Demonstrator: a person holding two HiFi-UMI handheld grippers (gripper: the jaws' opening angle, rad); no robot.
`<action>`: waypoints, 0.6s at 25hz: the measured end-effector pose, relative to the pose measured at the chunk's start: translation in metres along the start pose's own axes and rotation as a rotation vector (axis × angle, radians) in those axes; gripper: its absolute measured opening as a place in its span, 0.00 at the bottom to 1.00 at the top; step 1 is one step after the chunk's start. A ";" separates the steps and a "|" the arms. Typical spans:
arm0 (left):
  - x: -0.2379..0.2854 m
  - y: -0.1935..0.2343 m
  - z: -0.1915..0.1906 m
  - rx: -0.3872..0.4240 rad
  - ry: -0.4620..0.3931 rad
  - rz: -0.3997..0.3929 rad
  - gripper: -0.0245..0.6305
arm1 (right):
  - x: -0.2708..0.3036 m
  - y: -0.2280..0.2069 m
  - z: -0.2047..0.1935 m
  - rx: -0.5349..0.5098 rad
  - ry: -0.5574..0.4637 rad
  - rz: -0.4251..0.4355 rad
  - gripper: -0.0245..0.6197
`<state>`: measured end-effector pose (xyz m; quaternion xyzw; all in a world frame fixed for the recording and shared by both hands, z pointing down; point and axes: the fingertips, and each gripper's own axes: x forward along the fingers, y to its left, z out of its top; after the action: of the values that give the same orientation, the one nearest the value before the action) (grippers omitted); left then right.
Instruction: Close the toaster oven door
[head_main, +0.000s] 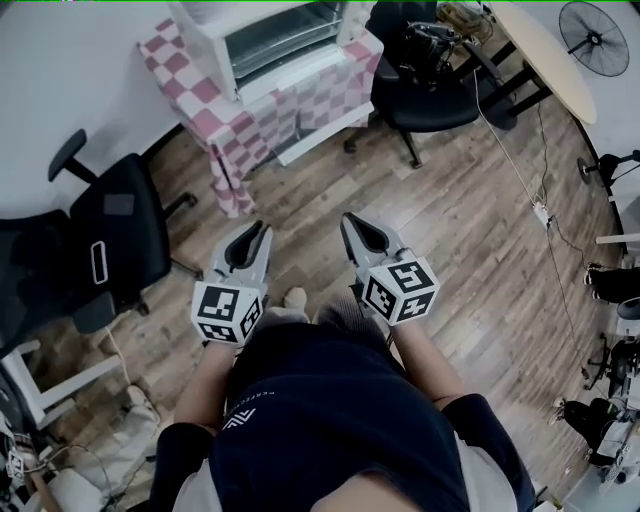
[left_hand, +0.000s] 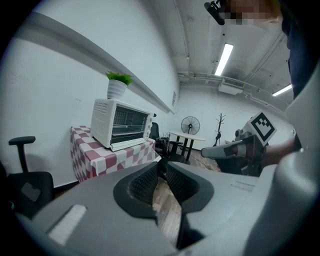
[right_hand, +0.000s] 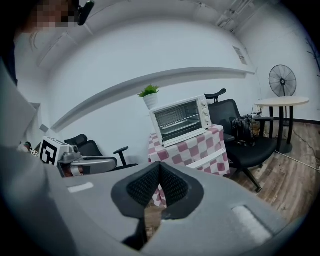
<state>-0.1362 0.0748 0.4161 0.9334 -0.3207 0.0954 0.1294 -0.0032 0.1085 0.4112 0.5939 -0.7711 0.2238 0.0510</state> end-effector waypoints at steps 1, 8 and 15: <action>0.003 0.005 0.000 -0.002 0.002 0.005 0.16 | 0.004 -0.002 0.001 -0.001 0.004 0.001 0.04; 0.036 0.018 -0.006 -0.021 0.026 0.040 0.30 | 0.022 -0.030 0.003 0.014 0.055 0.028 0.04; 0.088 0.028 -0.025 -0.042 0.087 0.111 0.42 | 0.049 -0.071 0.017 -0.030 0.108 0.125 0.04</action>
<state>-0.0877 0.0101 0.4679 0.9063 -0.3679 0.1362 0.1571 0.0522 0.0444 0.4332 0.5308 -0.8061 0.2468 0.0871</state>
